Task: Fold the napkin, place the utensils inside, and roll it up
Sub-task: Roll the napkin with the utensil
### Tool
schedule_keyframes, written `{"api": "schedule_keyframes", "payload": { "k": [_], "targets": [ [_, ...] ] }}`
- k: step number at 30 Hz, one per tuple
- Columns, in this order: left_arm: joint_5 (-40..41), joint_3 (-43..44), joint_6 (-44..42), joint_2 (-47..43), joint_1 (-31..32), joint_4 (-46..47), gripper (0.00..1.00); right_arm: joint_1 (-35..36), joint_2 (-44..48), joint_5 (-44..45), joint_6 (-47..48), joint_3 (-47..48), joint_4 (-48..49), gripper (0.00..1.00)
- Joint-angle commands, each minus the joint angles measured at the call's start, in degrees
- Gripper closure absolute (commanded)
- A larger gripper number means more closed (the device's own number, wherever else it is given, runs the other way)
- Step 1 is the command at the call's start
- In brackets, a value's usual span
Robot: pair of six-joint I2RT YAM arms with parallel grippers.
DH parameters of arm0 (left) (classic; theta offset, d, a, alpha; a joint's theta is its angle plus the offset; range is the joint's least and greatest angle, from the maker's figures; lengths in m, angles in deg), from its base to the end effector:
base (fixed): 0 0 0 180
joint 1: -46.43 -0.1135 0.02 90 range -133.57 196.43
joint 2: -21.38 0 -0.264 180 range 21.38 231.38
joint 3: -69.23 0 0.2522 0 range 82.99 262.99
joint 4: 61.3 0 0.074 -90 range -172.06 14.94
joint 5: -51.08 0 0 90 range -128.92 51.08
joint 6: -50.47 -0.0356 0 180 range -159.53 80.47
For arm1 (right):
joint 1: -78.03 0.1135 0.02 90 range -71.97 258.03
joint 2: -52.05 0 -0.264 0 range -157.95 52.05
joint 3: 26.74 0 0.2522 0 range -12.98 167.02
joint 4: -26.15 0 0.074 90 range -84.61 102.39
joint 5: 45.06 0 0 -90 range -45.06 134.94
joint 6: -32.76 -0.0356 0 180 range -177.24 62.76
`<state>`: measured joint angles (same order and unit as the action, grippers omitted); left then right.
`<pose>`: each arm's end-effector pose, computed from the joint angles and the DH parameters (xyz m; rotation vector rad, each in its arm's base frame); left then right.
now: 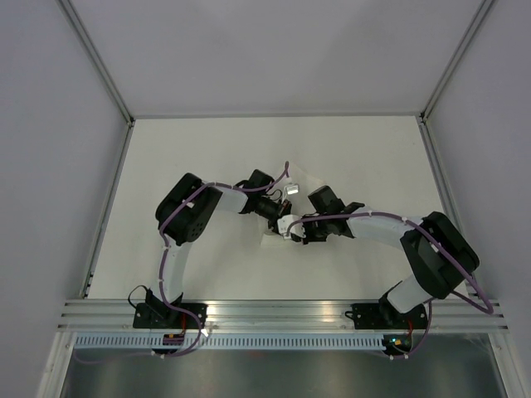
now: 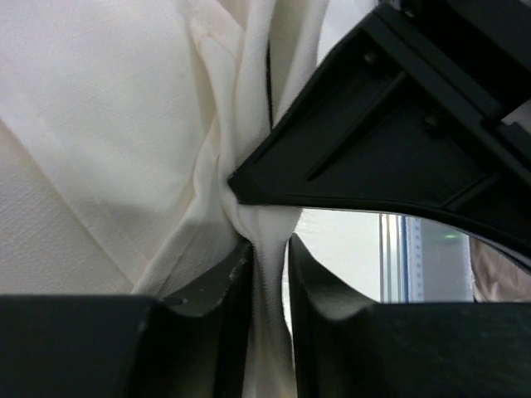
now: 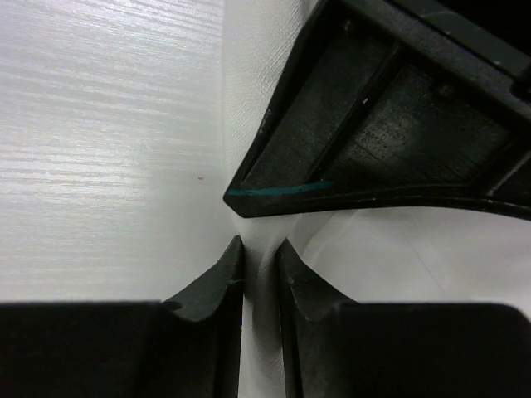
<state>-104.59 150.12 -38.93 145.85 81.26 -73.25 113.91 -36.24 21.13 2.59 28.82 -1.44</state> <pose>0.3117 -0.2564 0.0842 1.1659 2.1531 -1.7025 0.2161 0.1740 0.1484 -1.9689 1.5914 0.3823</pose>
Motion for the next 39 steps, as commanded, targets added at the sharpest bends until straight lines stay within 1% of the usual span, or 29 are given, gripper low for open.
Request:
{"api": "schedule_keyframes", "payload": {
  "k": [1,5,6,8,9,11,12,13,15,17,20,21,23,26,27,29,30,31,32,33,34,35,36,38,39],
  "targets": [
    [8.80,-1.83,-1.93,0.70,-0.20,-4.53,0.68,-0.11,-5.30,0.27,2.13,1.35,-8.84,0.79],
    [9.59,-2.18,-1.22,-2.55,-0.55,-3.65,0.61,-1.24,-9.17,-3.25,3.36,6.69,-15.69,0.83],
    [10.12,-2.44,0.61,-3.34,-0.64,-2.69,0.60,-1.51,-10.75,-4.04,3.80,7.76,-18.84,0.83],
    [11.17,-3.41,1.42,-5.98,-1.08,-2.07,0.59,-2.56,-12.25,-6.59,5.03,10.84,-21.76,0.84],
    [12.57,-4.02,2.81,-6.94,-1.34,1.24,0.59,-2.92,-13.65,-7.47,5.38,11.80,-24.64,0.84],
    [14.07,-5.69,4.49,-9.92,-2.22,3.37,0.57,-3.88,-15.24,-9.57,6.60,14.61,-27.29,0.85],
    [16.86,-6.48,6.41,-10.90,-2.48,4.86,0.56,-4.15,-16.72,-10.02,6.96,15.41,-29.40,0.85],
    [17.67,-7.97,7.04,-12.21,-3.18,7.14,0.55,-4.41,-17.61,-10.46,7.40,16.98,-30.46,0.85],
    [18.20,-9.03,9.31,-14.51,-4.15,9.26,0.54,-5.11,-19.45,-11.60,8.19,18.40,-33.09,0.85],
    [18.91,-9.91,9.86,-16.17,-5.12,10.50,0.53,-5.82,-20.51,-11.96,8.80,20.24,-34.42,0.85],
    [22.33,-11.67,10.74,-18.37,-6.00,12.25,0.53,-6.34,-22.71,-12.57,9.25,22.44,-37.15,0.85],
    [25.30,-12.28,11.61,-20.21,-6.17,13.13,0.53,-6.43,-23.76,-13.01,9.77,22.97,-38.54,0.85],
    [26.82,-14.65,12.58,-22.50,-6.70,16.11,0.53,-6.96,-24.99,-13.36,10.13,24.73,-39.87,0.85],
    [29.80,-16.77,14.60,-26.55,-6.79,16.57,0.54,-7.75,-27.54,-14.24,10.83,27.27,-42.95,0.85],
    [32.77,-17.99,15.30,-28.99,-6.79,16.65,0.55,-7.93,-29.03,-14.33,11.35,27.98,-44.52,0.85],
    [35.95,-20.45,15.92,-32.07,-6.79,18.14,0.56,-8.54,-30.70,-14.51,11.45,29.82,-45.76,0.85],
    [39.27,-23.94,16.97,-33.74,-6.79,21.54,0.56,-8.72,-32.19,-14.42,11.45,30.35,-46.64,0.85],
    [40.43,-25.89,17.32,-37.50,-6.62,23.58,0.56,-8.98,-32.90,-14.59,11.79,31.40,-47.17,0.85],
    [41.58,-27.74,17.15,-39.37,-6.36,25.34,0.56,-9.24,-33.78,-14.94,11.88,32.11,-48.74,0.85],
    [44.89,-29.59,17.07,-41.04,-5.92,29.01,0.56,-9.33,-35.18,-15.29,12.41,32.98,-49.97,0.85],
    [46.32,-32.82,16.54,-42.97,-5.04,30.18,0.56,-9.94,-35.80,-15.73,12.85,34.73,-50.85,0.85],
    [48.16,-34.25,15.75,-45.95,-4.25,31.41,0.56,-10.12,-36.42,-16.09,12.94,35.45,-51.65,0.85],
    [52.36,-36.96,14.27,-47.54,-3.37,33.33,0.56,-10.30,-37.47,-16.09,12.85,35.98,-52.52,0.85],
    [54.67,-39.52,11.63,-51.14,-1.09,35.81,0.55,-10.74,-38.44,-16.44,12.85,37.56,-53.93,0.85],
    [57.64,-40.75,10.22,-52.12,1.27,36.25,0.55,-10.83,-39.32,-16.44,12.85,38.35,-54.37,0.85]
  ]
}}
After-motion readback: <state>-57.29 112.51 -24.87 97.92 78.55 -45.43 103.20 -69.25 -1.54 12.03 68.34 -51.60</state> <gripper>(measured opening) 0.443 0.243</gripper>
